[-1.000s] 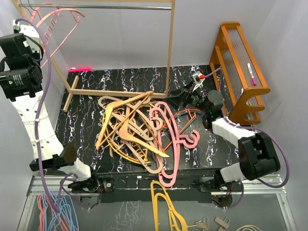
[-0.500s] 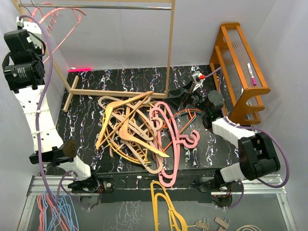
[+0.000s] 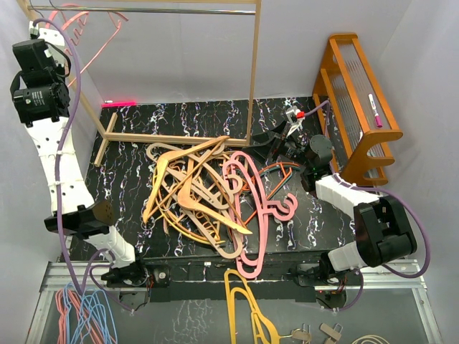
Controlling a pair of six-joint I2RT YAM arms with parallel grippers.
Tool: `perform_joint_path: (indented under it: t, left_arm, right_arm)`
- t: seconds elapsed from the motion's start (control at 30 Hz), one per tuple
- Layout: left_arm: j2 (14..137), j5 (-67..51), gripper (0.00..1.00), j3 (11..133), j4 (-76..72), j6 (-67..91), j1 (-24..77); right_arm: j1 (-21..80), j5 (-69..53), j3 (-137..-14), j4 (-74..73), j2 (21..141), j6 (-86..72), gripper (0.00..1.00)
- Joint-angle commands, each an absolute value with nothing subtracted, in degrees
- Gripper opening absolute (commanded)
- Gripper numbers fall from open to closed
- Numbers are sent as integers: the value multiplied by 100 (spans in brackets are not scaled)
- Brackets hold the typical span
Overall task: Organize the hangers
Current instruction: Place the hanger at the clothesline.
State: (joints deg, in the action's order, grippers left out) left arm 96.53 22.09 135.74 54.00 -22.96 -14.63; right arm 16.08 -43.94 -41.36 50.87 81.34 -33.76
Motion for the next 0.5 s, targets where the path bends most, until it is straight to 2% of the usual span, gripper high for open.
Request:
perform_joint_path:
  t: [0.0, 0.2, 0.23, 0.3, 0.33, 0.4, 0.47]
  left_arm:
    - [9820, 2316, 0, 13771, 5130, -2157, -1538]
    - [10049, 2339, 0, 13744, 5158, -1964, -1884]
    - [10080, 2248, 9, 13795, 5214, -1893, -1964]
    - [10077, 1975, 79, 14023, 5406, -1769, -2004]
    - [9991, 1745, 95, 14148, 5477, -1719, -2004]
    - [9495, 1139, 97, 14192, 5391, -1633, -2005]
    - [8670, 281, 97, 13719, 4973, -1835, -2004]
  right_arm:
    - [1625, -4480, -4230, 5364, 8141, -3379, 98]
    - [1628, -4515, -4236, 5303, 8125, -3357, 99]
    - [1633, -4524, -4236, 5288, 8119, -3357, 99]
    - [1632, -4499, -4236, 5219, 8105, -3345, 99]
    - [1632, -4469, -4244, 5136, 8089, -3309, 99]
    - [1629, -4342, -4266, 4889, 8038, -3169, 99]
    - [1650, -4148, -4308, 4443, 7972, -2899, 99]
